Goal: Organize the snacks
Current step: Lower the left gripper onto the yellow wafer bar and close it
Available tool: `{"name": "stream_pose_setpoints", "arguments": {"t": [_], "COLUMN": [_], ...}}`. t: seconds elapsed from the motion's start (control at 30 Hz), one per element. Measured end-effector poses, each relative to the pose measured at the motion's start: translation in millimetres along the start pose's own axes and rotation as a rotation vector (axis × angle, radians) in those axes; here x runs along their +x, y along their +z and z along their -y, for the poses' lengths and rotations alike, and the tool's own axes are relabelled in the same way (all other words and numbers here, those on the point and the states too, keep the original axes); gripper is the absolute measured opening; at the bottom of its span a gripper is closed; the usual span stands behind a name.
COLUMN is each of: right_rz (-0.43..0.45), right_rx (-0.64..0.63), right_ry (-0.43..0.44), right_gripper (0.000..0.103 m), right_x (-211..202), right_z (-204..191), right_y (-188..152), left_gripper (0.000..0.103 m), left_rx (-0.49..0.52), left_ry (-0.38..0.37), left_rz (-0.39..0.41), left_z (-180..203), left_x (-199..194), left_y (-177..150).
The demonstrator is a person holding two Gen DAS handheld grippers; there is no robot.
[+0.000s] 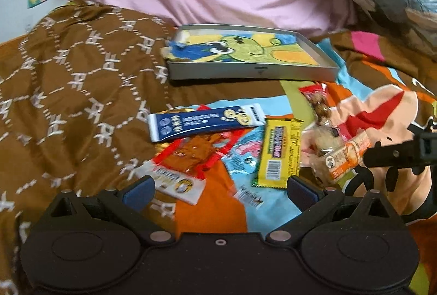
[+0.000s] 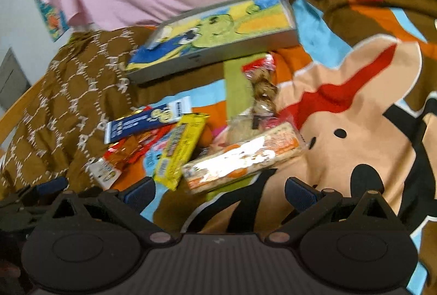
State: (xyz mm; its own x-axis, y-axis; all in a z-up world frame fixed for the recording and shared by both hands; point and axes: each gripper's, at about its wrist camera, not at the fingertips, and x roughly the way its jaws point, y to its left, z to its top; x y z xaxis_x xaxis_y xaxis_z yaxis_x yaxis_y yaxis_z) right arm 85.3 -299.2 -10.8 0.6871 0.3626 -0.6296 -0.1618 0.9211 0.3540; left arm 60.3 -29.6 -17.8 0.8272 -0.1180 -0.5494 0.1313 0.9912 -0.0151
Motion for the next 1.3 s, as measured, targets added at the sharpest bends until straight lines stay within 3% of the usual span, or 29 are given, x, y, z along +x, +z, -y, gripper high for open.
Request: {"name": "stream_pose_setpoints", "arguments": {"t": [0.13,0.3,0.47,0.63,0.73,0.87,0.97,1.17,1.3], "right_rz": [0.004,-0.012,-0.054,-0.037,-0.022,0.022,0.041,0.049,0.044], "right_rx": [0.108,0.133,0.187,0.230,0.250,0.219,0.185,0.116,0.113], "right_ry": [0.032,0.044,0.031,0.034,0.025,-0.009,-0.009,0.008,0.018], "right_gripper": [0.103,0.101,0.093,0.089,0.081,0.061,0.054,0.050,0.050], "right_x": [12,25,39,47,53,54,56,60,59], "right_z": [15,20,26,33,36,34,31,20,20], "right_y": [9,16,17,23,27,32,35,37,36], "left_gripper": [0.102,0.102,0.102,0.102,0.102,0.093,0.086,0.077,0.073], "left_rx": [0.033,0.049,0.066,0.087,0.095,0.061,0.012,0.008,0.059], "left_ry": [-0.047,-0.111,-0.171,-0.206,-0.221,-0.238,-0.268,-0.313,-0.282], "left_rz": [-0.017,-0.062,-0.105,-0.131,-0.141,-0.152,-0.171,-0.176,-0.184], "left_z": [5,7,10,17,22,23,20,27,38], "left_x": [19,45,66,84,92,100,107,110,116], "left_y": [11,23,29,36,39,42,44,48,50]}}
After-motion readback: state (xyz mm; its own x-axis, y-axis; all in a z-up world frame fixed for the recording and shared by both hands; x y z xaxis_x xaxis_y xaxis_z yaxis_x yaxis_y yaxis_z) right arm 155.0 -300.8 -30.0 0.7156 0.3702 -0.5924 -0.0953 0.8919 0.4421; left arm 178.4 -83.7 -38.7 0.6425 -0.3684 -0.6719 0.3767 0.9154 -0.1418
